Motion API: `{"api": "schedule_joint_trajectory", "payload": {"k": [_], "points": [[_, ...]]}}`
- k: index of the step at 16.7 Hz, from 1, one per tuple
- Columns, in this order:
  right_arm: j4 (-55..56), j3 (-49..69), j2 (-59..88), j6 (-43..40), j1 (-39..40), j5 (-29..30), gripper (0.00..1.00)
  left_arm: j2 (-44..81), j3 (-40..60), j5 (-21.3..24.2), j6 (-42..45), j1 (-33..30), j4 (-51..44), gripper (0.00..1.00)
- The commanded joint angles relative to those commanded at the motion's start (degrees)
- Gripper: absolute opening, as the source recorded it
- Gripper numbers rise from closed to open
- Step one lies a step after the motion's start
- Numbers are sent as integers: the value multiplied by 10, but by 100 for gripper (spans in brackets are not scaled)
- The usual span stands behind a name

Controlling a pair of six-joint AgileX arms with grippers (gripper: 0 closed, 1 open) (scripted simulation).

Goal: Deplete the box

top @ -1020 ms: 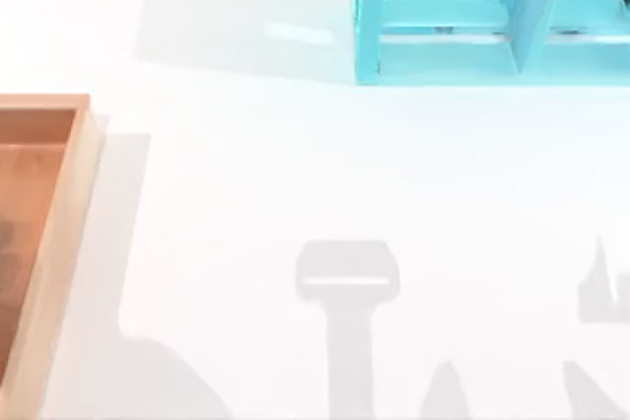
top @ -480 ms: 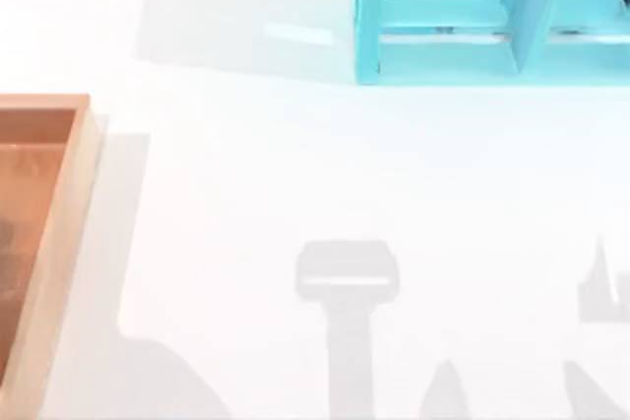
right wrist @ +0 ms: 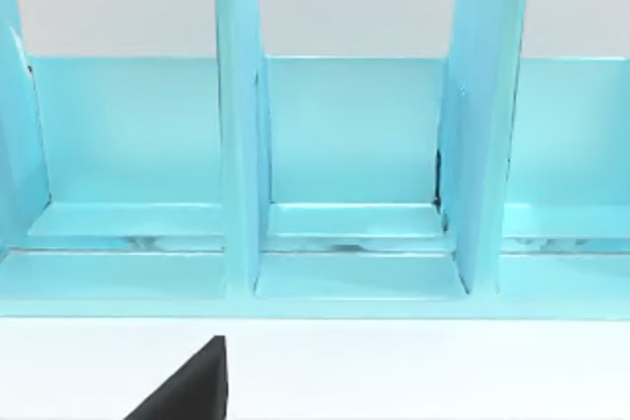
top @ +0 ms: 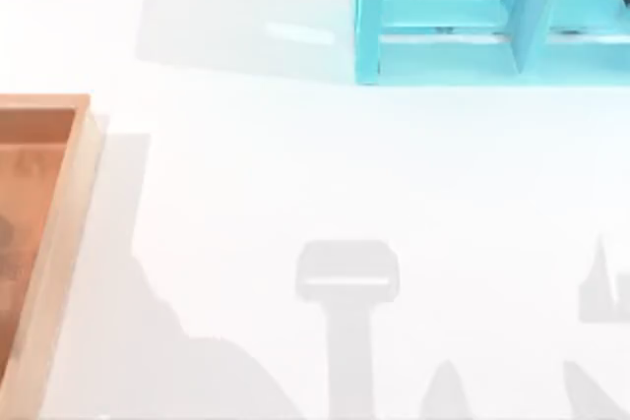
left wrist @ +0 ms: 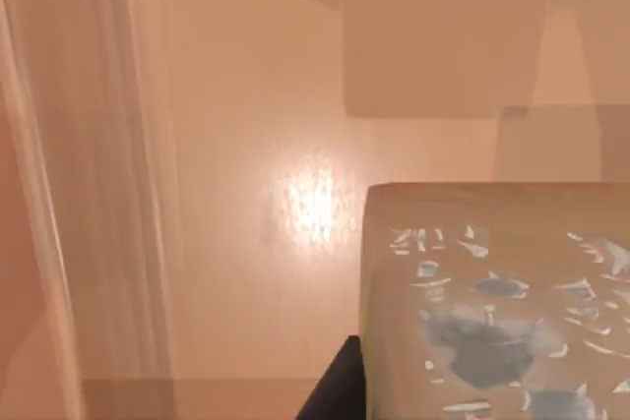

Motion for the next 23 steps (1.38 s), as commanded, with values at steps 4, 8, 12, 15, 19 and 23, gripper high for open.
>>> {"api": "schedule_joint_trajectory", "payload": {"k": [4, 8, 12, 15, 19, 23], "points": [[0, 0, 0, 0, 0, 0, 100, -19, 79, 0, -1, -1, -104, 0], [0, 0, 0, 0, 0, 0, 100, -40, 109, 0, -4, -3, -139, 0], [0, 0, 0, 0, 0, 0, 100, -37, 107, 0, -4, -2, -137, 0], [0, 0, 0, 0, 0, 0, 100, -28, 108, -3, -39, -37, -122, 0], [0, 0, 0, 0, 0, 0, 100, -4, 110, -6, -146, -149, -79, 0], [0, 0, 0, 0, 0, 0, 100, 25, 104, -6, -292, -294, -28, 0]]}}
